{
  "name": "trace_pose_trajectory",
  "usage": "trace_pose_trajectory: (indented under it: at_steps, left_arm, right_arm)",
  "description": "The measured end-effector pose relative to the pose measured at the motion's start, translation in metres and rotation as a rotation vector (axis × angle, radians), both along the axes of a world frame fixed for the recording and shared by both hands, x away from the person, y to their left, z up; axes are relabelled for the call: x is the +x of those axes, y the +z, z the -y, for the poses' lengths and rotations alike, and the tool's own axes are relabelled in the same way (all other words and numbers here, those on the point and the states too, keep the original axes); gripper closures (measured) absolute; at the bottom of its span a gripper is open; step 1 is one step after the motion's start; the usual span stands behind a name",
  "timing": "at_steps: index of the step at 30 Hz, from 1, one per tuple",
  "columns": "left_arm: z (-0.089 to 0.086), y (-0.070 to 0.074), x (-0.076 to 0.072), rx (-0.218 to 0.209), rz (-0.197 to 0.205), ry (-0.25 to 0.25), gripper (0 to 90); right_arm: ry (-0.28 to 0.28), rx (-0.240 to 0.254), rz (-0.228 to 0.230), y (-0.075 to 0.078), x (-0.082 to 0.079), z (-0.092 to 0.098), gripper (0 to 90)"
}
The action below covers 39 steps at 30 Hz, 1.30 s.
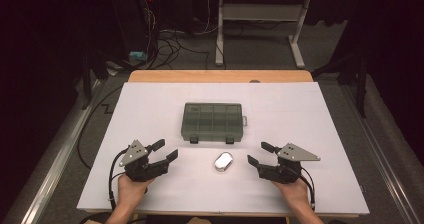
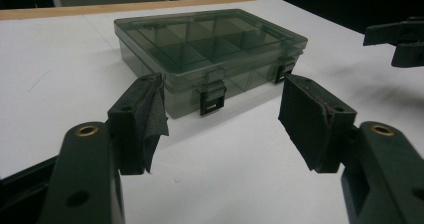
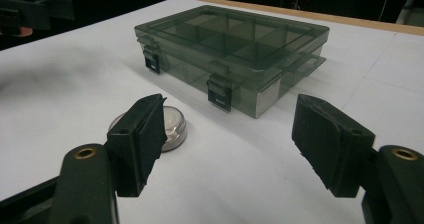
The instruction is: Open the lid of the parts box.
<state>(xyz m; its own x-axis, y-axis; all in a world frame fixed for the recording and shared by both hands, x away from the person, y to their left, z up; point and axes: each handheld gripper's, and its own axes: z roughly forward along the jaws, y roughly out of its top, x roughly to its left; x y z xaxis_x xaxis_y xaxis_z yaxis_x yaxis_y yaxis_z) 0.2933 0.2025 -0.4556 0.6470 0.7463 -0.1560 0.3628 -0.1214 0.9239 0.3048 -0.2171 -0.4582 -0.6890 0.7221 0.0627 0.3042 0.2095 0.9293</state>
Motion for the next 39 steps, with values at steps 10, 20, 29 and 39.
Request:
trace_pose_trajectory:
  at_steps: [10,20,29,39]
  left_arm:
    - [0.011,0.000,0.012,0.021,-0.010,0.004,35.4]
    - [0.023,-0.001,0.030,0.042,-0.016,0.002,36.7]
    - [0.028,0.003,0.046,0.061,-0.029,0.019,38.4]
    - [0.029,0.010,0.064,0.097,-0.134,0.018,43.6]
  right_arm:
    - [-0.036,0.024,0.002,0.001,0.014,-0.007,28.3]
    - [-0.050,-0.005,-0.006,0.002,0.030,-0.017,29.5]
    - [-0.079,-0.001,-0.073,0.007,0.047,-0.020,34.3]
    - [-0.075,-0.067,-0.132,0.014,0.064,-0.027,42.0]
